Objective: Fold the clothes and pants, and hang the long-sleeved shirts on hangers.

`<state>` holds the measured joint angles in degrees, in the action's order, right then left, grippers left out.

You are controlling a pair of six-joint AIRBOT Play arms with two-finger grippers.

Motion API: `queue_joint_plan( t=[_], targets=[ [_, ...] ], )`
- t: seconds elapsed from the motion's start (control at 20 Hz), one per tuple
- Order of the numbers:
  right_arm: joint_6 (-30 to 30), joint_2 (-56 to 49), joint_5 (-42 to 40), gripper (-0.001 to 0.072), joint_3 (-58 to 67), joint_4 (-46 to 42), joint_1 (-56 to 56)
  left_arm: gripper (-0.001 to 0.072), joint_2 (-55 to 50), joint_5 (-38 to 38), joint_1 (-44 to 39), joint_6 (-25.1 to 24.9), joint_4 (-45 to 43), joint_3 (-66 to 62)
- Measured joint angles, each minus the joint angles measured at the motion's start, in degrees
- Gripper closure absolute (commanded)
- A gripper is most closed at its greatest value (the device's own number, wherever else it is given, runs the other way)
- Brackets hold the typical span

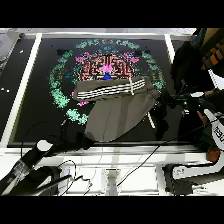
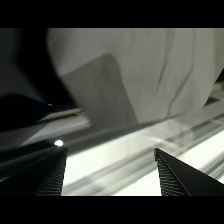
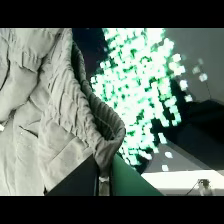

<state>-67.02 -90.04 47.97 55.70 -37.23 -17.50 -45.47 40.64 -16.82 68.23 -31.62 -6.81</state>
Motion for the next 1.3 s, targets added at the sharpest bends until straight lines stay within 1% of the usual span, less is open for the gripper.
queue_joint_plan(
  t=[0.05,0.15,0.45,0.55,0.8,0.85,0.95,1.0,1.05,1.3],
  targets=[
    [0.0,0.0,0.2,0.067,0.0,0.0,0.0,0.0178,-1.8,-1.6,-0.4,0.0,0.9,-0.3],
    [0.0,0.0,0.3,0.067,0.0,0.0,0.0,0.0183,-5.3,-4.4,-1.6,-0.4,2.1,-1.4],
    [0.0,0.0,0.8,0.067,0.0,0.0,0.0,0.0185,-12.9,-10.4,-9.3,-4.9,2.5,-6.6],
    [0.0,0.0,1.0,0.0669,0.0,0.0,0.0,0.0236,-14.6,-11.9,-12.2,-5.8,1.9,-8.5],
    [0.0,0.0,1.7,0.067,0.0,0.0,0.0,0.0239,-16.2,-11.4,-18.4,-15.5,0.4,-14.0],
    [0.0,0.0,1.9,0.0669,0.0,0.0,0.0,0.0308,-16.2,-11.9,-18.9,-17.0,0.8,-14.8],
    [0.0,0.0,2.1,0.067,0.0,0.0,0.0,0.0532,-16.3,-12.9,-19.5,-18.8,1.0,-15.8],
    [0.0,0.0,2.2,0.067,0.0,0.0,0.0,0.0622,-16.3,-13.2,-19.6,-19.4,1.2,-16.2],
    [0.0,0.0,2.3,0.067,0.0,0.0,0.0,0.0694,-16.3,-13.6,-19.7,-20.0,1.2,-16.7],
    [0.0,0.5,3.3,0.0671,0.0,-0.1,0.0,0.0701,-16.3,-18.3,-19.9,-20.9,0.4,-18.9]
  ],
)
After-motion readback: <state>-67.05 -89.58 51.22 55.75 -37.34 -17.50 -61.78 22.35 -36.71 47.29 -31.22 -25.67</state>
